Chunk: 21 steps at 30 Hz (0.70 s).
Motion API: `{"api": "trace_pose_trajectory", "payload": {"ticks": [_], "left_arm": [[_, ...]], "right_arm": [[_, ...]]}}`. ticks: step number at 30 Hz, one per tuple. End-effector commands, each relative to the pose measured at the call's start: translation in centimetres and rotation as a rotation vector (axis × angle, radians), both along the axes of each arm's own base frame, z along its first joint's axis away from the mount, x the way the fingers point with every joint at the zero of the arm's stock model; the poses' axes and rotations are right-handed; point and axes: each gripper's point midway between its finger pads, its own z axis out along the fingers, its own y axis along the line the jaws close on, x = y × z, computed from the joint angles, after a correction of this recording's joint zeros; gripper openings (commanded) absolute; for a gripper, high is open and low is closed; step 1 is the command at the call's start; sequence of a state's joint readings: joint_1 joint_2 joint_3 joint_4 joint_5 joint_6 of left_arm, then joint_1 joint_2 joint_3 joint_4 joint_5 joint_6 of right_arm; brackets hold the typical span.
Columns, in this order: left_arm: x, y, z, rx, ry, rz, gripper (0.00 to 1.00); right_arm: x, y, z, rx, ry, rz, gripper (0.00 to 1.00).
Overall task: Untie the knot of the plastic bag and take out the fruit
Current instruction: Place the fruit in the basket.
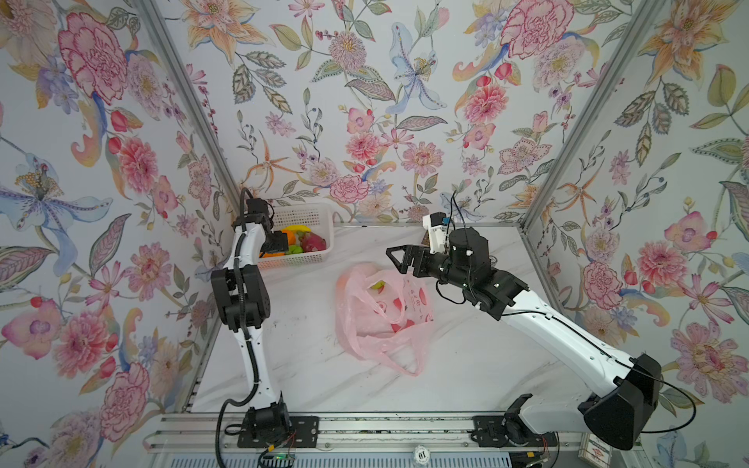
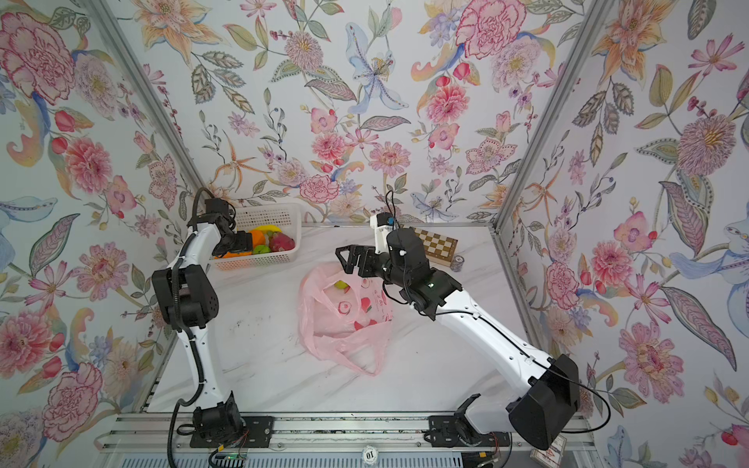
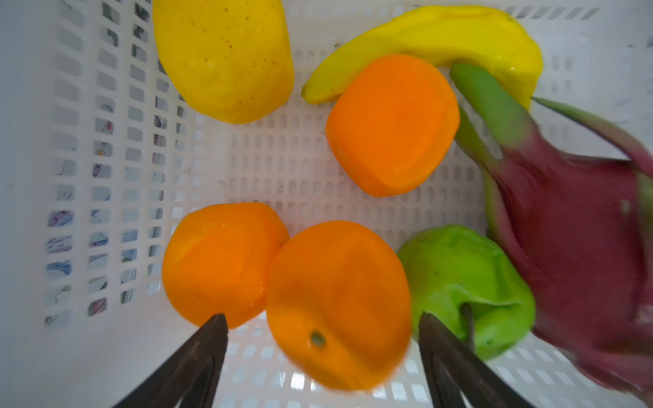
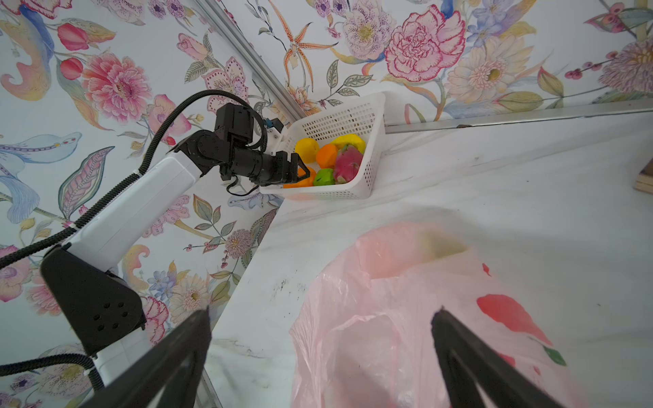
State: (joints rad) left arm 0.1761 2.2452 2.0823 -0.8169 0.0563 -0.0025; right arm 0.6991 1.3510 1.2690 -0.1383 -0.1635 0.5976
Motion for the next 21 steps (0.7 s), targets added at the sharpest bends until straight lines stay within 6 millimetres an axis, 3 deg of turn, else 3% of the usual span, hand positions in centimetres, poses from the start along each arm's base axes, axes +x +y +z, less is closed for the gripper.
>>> {"api": "trace_pose_trajectory", "payload": {"ticks": [1,5,8,12,15,18,21], "left_arm": [[-0.1,-1.2,7.9,-0.047,-0.194,-0.007,0.87],[-1.4,-3.9,12.1,-0.113,-0.310,-0.048,0.85],[-2.8,-7.6,15.4,-0.179,-0.402,-0.133,0.83],[-5.4,-14.4,18.9,-0.269,-0.525,-0.344,0.81],[-8.7,-20.1,20.9,-0.273,-0.618,-0.569,0.81],[-12.0,-24.7,20.8,-0.270,-0.654,-0.769,0.79],[-14.9,-27.5,18.7,-0.195,-0.582,-0.959,0.79]], "right_arm": [[-0.4,-0.7,0.0,-0.007,-0.011,-0.019,0.99],[-0.5,-1.4,-0.6,-0.008,-0.002,-0.044,0.99],[-0.4,-2.2,-1.4,-0.012,0.015,-0.074,0.99],[-0.6,-3.0,-2.9,-0.019,0.049,-0.100,0.99],[-0.8,-3.6,-4.2,-0.027,0.081,-0.120,0.99],[-1.0,-4.6,-5.7,-0.032,0.117,-0.157,0.99],[-1.0,-5.7,-7.1,-0.033,0.152,-0.198,0.99]]}}
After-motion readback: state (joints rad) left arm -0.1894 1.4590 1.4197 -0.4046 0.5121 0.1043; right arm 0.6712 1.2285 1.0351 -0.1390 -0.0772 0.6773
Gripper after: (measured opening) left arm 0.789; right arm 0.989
